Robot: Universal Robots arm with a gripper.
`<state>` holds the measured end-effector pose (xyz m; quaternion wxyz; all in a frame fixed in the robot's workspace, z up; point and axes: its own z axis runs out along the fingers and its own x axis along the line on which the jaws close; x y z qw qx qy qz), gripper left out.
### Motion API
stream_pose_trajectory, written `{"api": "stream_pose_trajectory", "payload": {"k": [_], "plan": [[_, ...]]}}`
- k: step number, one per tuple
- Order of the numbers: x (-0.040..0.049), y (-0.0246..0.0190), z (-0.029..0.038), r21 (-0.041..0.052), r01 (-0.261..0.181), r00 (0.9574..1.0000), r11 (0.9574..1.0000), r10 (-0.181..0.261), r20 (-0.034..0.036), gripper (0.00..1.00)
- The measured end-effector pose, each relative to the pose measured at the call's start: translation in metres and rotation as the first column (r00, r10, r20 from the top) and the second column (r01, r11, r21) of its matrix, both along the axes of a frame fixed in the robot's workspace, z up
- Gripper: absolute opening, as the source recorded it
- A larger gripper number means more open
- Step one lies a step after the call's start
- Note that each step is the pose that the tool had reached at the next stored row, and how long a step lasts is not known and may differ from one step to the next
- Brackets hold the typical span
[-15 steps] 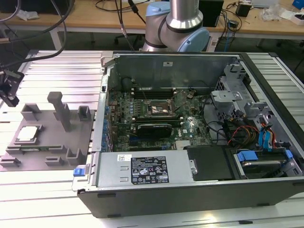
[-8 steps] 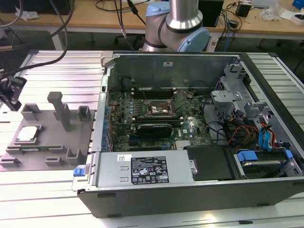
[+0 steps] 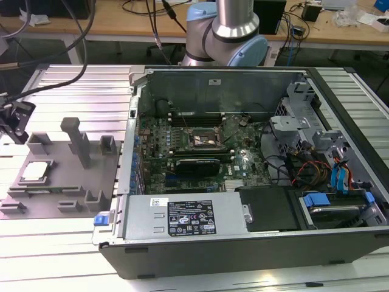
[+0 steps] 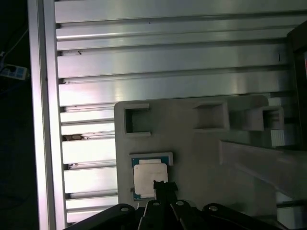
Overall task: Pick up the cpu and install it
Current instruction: 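Pick up the cpu and move it towards the insertion slot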
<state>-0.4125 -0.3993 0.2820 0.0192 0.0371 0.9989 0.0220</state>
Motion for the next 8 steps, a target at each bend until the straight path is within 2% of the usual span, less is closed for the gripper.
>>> {"api": "stream_pose_trajectory", "payload": {"k": [8], "plan": [[-0.0001, 0.0, -0.0067, 0.0, 0.0, 1.0, 1.0, 0.0, 0.0, 0.11]]}}
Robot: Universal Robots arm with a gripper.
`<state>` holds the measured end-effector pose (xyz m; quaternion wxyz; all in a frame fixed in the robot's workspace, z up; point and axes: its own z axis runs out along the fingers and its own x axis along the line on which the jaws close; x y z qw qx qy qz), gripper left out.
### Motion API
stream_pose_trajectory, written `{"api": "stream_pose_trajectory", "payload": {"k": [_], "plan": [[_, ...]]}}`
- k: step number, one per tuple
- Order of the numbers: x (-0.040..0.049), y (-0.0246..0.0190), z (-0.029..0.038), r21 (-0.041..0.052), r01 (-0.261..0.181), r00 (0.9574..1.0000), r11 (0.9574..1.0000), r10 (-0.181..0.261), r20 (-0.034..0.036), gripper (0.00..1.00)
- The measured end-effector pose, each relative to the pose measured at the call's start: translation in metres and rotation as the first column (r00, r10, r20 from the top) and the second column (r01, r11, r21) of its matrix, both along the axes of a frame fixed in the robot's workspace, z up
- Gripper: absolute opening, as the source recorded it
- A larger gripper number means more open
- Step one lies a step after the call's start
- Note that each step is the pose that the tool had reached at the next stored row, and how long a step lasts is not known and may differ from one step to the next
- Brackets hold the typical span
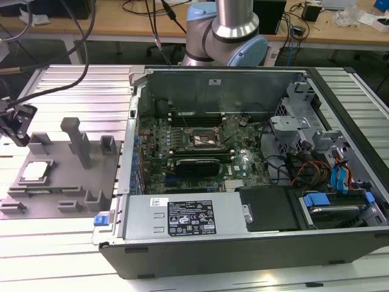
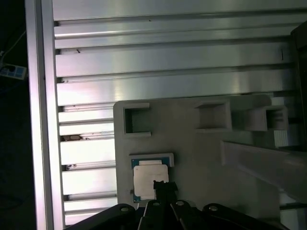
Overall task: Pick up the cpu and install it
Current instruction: 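Pick up the cpu and move it towards the insertion slot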
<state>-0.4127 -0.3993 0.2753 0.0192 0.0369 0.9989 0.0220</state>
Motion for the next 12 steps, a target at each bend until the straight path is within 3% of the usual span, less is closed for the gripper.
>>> {"api": "stream_pose_trajectory", "payload": {"k": [12], "plan": [[-0.0002, 0.0, -0.0097, 0.0, -0.001, 1.0, 1.0, 0.001, -0.0001, 0.11]]}}
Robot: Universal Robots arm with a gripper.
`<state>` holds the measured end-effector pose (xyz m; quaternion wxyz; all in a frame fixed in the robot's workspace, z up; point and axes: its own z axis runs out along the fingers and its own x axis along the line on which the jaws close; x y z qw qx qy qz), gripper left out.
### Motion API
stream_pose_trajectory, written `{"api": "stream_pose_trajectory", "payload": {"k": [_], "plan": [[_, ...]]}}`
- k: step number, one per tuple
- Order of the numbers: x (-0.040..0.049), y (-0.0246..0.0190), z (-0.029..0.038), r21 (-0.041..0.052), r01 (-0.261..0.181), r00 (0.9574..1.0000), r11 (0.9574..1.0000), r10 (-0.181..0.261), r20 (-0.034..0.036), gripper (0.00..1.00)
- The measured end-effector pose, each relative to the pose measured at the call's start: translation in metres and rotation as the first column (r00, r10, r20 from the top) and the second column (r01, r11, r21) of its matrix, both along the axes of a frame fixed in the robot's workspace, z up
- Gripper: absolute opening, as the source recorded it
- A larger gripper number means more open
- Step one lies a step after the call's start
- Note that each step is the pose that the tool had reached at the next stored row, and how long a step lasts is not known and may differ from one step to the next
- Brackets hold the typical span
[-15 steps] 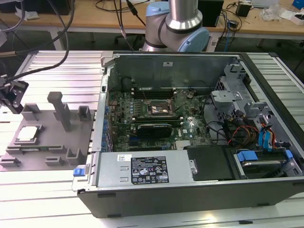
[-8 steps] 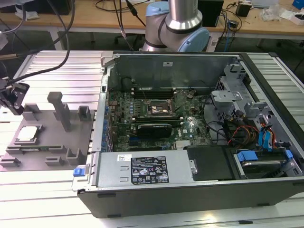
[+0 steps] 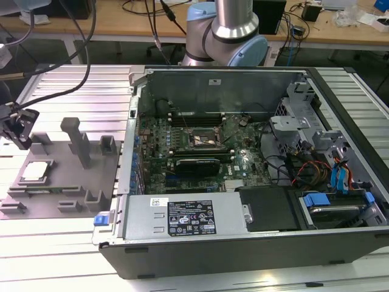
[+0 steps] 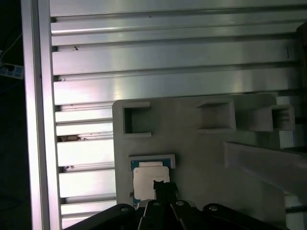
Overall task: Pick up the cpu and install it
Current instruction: 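Pick up the cpu and move it towards the insertion slot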
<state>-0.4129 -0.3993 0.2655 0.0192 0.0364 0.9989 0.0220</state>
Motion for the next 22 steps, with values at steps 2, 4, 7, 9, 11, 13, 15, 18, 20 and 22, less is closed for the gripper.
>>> {"api": "stream_pose_trajectory", "payload": {"k": [2, 4, 7, 9, 11, 13, 15, 18, 20, 22], "plan": [[-0.0001, 0.0, -0.002, 0.0, 0.0, 1.0, 1.0, 0.0, 0.0, 0.11], [-0.0003, 0.0, -0.0054, 0.0, -0.001, 1.0, 1.0, 0.001, 0.0001, 0.11], [-0.001, -0.0003, -0.0105, 0.0, -0.002, 1.0, 1.0, 0.002, -0.0007, 0.11], [-0.0017, -0.0006, -0.013, 0.0, -0.002, 1.0, 1.0, 0.002, -0.0008, 0.11], [-0.0031, -0.0006, -0.0166, -0.0001, -0.003, 1.0, 1.0, 0.003, -0.001, 0.11], [-0.0045, -0.0006, -0.0193, 0.0, -0.003, 1.0, 1.0, 0.003, -0.0008, 0.11], [-0.0058, -0.0006, -0.0215, 0.0001, -0.004, 1.0, 1.0, 0.004, -0.0007, 0.11], [-0.0086, -0.0006, -0.026, 0.0, -0.005, 1.0, 1.0, 0.005, -0.0008, 0.11], [-0.0098, -0.0006, -0.0282, 0.0, -0.005, 1.0, 1.0, 0.005, -0.0009, 0.11], [-0.0108, -0.0006, -0.0303, 0.0, -0.006, 1.0, 1.0, 0.006, -0.0008, 0.11]]}}
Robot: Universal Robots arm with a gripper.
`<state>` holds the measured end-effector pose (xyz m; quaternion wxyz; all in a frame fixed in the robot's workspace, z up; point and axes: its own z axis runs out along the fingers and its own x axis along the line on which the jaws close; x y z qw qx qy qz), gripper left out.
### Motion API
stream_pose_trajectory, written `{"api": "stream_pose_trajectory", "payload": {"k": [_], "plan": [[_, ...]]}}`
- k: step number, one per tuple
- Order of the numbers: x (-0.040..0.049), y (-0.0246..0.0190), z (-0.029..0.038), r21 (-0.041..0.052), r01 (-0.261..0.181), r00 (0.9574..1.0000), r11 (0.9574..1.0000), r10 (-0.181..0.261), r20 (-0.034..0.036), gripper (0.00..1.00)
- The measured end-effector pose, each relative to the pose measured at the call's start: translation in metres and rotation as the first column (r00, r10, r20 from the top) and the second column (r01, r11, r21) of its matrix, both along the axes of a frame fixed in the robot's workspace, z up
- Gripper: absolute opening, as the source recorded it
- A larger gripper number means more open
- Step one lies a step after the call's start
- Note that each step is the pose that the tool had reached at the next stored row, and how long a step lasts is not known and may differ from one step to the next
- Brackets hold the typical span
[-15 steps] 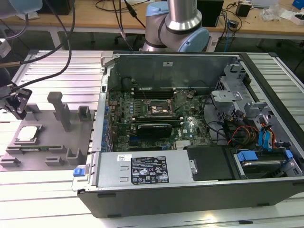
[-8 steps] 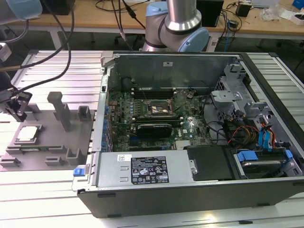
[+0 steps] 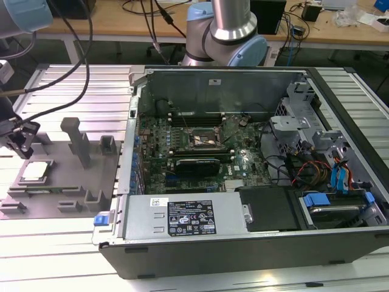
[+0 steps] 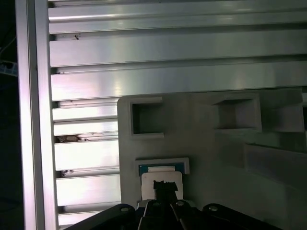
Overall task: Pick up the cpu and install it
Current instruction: 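Pick up the cpu and move it towards the insertion slot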
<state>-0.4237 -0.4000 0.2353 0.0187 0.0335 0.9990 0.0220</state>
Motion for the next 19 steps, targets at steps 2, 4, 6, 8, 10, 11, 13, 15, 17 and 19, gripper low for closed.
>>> {"api": "stream_pose_trajectory", "payload": {"k": [2, 4, 6, 8, 10, 11, 13, 15, 17, 19], "plan": [[-0.0007, 0.0, -0.0014, 0.0, 0.0, 1.0, 1.0, 0.0, -0.0001, 0.11], [-0.0015, 0.0, -0.003, 0.0001, 0.0, 1.0, 1.0, 0.0, 0.0, 0.11], [-0.0022, 0.0, -0.0043, 0.0, -0.001, 1.0, 1.0, 0.001, -0.0001, 0.11], [-0.0035, 0.0, -0.0071, -0.0001, -0.001, 1.0, 1.0, 0.001, -0.0003, 0.11], [-0.0039, 0.0, -0.0086, 0.0, -0.002, 1.0, 1.0, 0.002, -0.0001, 0.11], [-0.0041, 0.0, -0.0092, 0.0001, -0.002, 1.0, 1.0, 0.002, -0.0001, 0.11], [-0.0044, 0.0, -0.0108, 0.0, -0.002, 1.0, 1.0, 0.002, -0.0001, 0.11], [-0.0051, 0.0, -0.0125, 0.0, -0.002, 1.0, 1.0, 0.002, -0.0001, 0.11], [-0.0054, 0.0, -0.0149, 0.0001, -0.003, 1.0, 1.0, 0.003, 0.0, 0.11], [-0.0056, -0.0002, -0.0172, -0.0001, -0.004, 1.0, 1.0, 0.004, -0.0004, 0.11]]}}
